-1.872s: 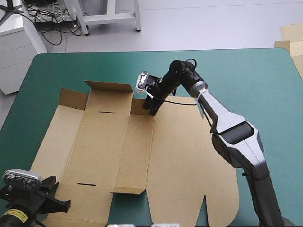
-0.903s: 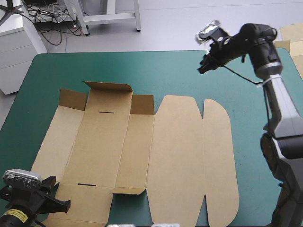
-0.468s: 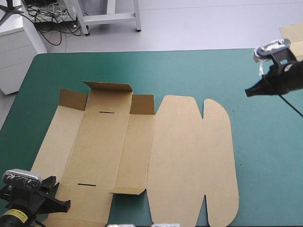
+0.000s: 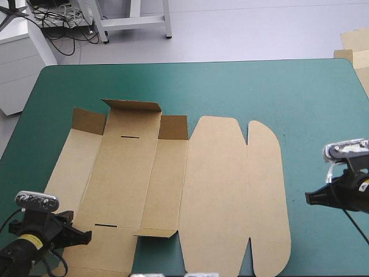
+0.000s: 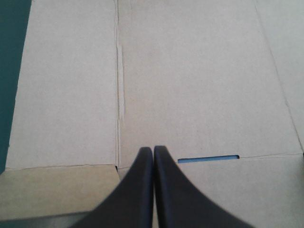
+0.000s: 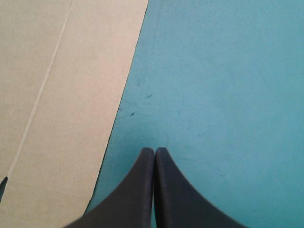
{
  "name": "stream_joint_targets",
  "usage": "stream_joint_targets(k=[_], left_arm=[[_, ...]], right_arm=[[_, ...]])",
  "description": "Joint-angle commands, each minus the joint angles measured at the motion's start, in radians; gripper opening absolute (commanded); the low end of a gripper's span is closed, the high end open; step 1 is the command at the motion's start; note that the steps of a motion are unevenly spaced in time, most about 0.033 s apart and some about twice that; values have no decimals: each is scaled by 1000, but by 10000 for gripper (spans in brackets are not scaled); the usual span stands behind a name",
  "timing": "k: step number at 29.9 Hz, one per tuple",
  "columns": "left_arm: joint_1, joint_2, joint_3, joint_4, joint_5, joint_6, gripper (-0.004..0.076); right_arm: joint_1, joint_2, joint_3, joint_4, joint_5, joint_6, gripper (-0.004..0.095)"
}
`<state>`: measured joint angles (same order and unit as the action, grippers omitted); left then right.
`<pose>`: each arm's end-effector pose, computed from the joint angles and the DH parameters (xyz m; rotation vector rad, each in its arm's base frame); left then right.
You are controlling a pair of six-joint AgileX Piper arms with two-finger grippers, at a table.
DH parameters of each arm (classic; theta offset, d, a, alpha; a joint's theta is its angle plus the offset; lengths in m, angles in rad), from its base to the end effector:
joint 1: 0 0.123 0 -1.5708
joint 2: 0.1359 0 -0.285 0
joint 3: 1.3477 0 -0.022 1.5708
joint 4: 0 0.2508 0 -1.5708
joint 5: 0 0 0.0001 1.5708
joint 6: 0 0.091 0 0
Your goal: Fold the box
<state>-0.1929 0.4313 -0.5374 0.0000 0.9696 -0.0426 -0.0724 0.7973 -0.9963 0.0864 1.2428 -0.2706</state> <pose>0.0652 -0.0127 0.2821 0.1764 2.3434 -0.1158 0.1172 -0.0010 0.3698 -0.2471 2.5096 -0.0238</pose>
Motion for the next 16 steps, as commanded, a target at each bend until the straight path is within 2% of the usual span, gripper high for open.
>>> stream_joint_targets(k=[1,6,10,12,16], left_arm=[[-1,139,-93,0,-95,24,-10],[-1,358,-238,107,-121,43,-10],[45,541,-349,184,-218,29,0],[120,631,-424,145,-203,56,2],[287,749,-556,-52,-165,218,1]], right_arm=[[-9,-68,61,3,-39,2,-19],[-9,-103,120,52,-15,2,-19],[-9,-104,125,101,-9,-43,-20],[-9,-104,125,126,-9,-47,-20],[-9,-104,125,122,-9,-47,-20]])
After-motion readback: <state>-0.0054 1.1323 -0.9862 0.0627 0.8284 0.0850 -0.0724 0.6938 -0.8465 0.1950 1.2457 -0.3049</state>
